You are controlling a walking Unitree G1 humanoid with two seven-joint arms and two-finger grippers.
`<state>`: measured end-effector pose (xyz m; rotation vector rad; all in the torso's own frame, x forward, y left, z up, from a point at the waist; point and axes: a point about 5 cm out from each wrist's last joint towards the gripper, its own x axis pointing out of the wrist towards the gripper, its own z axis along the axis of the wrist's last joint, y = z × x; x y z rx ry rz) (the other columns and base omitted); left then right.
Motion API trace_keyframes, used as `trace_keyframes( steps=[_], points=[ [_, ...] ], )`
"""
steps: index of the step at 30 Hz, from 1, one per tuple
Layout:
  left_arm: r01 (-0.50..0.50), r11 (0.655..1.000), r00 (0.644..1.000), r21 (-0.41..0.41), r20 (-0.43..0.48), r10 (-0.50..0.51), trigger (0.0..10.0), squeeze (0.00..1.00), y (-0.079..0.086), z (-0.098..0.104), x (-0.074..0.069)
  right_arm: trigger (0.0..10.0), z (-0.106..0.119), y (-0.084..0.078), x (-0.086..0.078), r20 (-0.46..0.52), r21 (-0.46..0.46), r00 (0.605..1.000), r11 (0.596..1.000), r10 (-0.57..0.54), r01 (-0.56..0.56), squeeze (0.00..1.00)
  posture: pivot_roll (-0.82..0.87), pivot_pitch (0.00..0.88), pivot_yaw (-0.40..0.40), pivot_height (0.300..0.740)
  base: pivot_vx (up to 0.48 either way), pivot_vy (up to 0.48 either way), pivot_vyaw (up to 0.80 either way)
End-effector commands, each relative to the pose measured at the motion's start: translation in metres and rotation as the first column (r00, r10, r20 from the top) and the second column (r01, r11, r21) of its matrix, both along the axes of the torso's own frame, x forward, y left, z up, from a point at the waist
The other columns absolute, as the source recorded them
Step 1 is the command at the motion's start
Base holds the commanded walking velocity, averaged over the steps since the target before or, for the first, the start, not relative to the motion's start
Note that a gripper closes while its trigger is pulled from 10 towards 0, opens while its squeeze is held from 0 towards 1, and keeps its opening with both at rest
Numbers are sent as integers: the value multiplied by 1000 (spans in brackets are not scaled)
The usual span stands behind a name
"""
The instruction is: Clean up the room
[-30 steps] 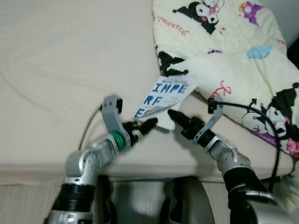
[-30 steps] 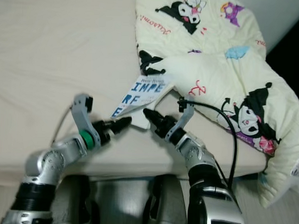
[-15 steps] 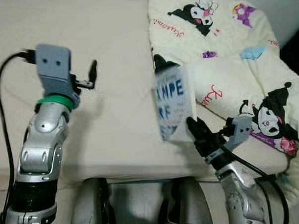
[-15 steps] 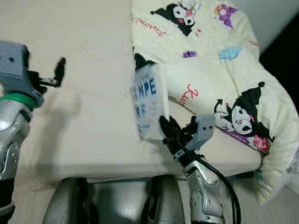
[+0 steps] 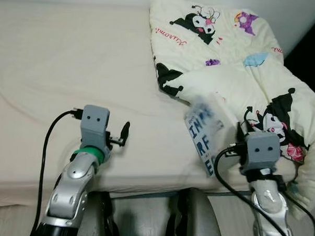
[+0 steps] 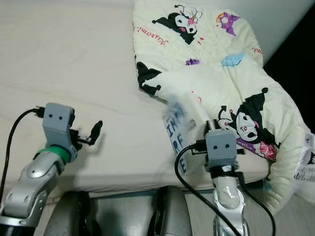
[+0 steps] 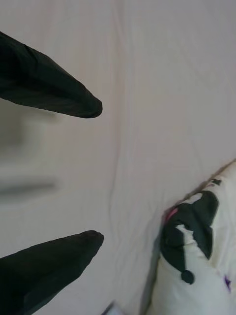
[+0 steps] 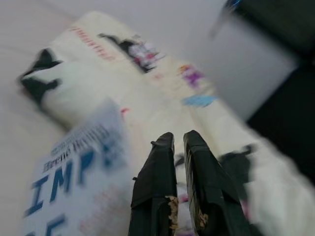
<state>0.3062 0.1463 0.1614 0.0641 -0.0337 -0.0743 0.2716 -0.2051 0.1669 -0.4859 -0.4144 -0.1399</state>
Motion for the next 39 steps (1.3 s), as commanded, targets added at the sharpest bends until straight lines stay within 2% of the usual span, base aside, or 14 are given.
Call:
trace_keyframes(
  steps=[1,9,12,14,17,18,19,20,21,22,23,26,32,39],
  points=[
    [-19,1000,1000,8,-21,19,10000,0,1,-7,-1,10000,0,0,-4,15,-16,1000,1000,-18,18,0,-96,146,-7,612,0,0,0],
    [-27,1000,1000,-1,0,27,10000,0,0,-2,6,10000,-3,5,1,32,1,999,1000,-24,24,0,-101,138,-7,632,0,0,0],
    [-1,1000,1000,-9,8,1,10000,0,-8,0,7,10000,-22,8,10,-63,175,998,985,4,7,0,-100,149,-4,637,0,0,0],
    [22,1000,1000,-3,12,-22,10000,0,-14,-1,7,10000,-42,8,13,-182,368,982,930,42,28,0,-101,153,-2,637,0,0,0],
    [70,997,997,23,29,-71,10000,0,-28,2,11,10000,-73,-5,8,-271,606,961,786,61,122,0,-99,160,-3,637,0,0,0],
    [86,996,996,29,33,-87,10000,0,-32,4,13,10000,-83,-10,5,-299,661,952,735,70,153,0,-99,160,-3,637,0,0,0],
    [86,996,996,29,33,-87,10000,0,-32,4,13,10000,-83,-10,5,-299,661,952,735,70,153,0,-99,160,-3,637,0,0,0],
    [102,994,994,29,40,-104,10000,0,-36,6,14,10000,-94,-13,2,-321,741,939,650,123,168,345,-97,166,8,637,0,0,0],
    [116,993,992,29,43,-118,10000,0,-39,7,16,10000,-100,-16,-2,-306,810,939,561,157,170,847,-102,168,12,637,0,0,0],
    [116,993,992,29,43,-118,10000,0,-39,7,16,10000,-100,-16,-2,-306,810,939,561,157,170,847,-102,168,12,637,0,0,0],
    [126,992,991,29,44,-127,10000,0,-40,8,17,10000,-102,-17,-6,-277,855,943,495,186,153,1000,-102,168,12,637,0,0,0],
    [140,989,989,38,45,-142,10000,0,-42,8,19,10000,-102,-16,-16,-181,920,951,386,252,73,1000,-107,171,16,637,0,0,0],
    [152,987,987,50,35,-154,10000,0,-45,5,21,10000,-112,-13,-36,-130,953,944,302,304,33,1000,-111,176,18,637,0,0,0],
    [172,984,984,54,40,-174,10000,0,-49,6,23,10000,-114,-11,-43,-136,941,925,340,354,9,1000,-121,180,22,637,0,0,0]
  ],
)
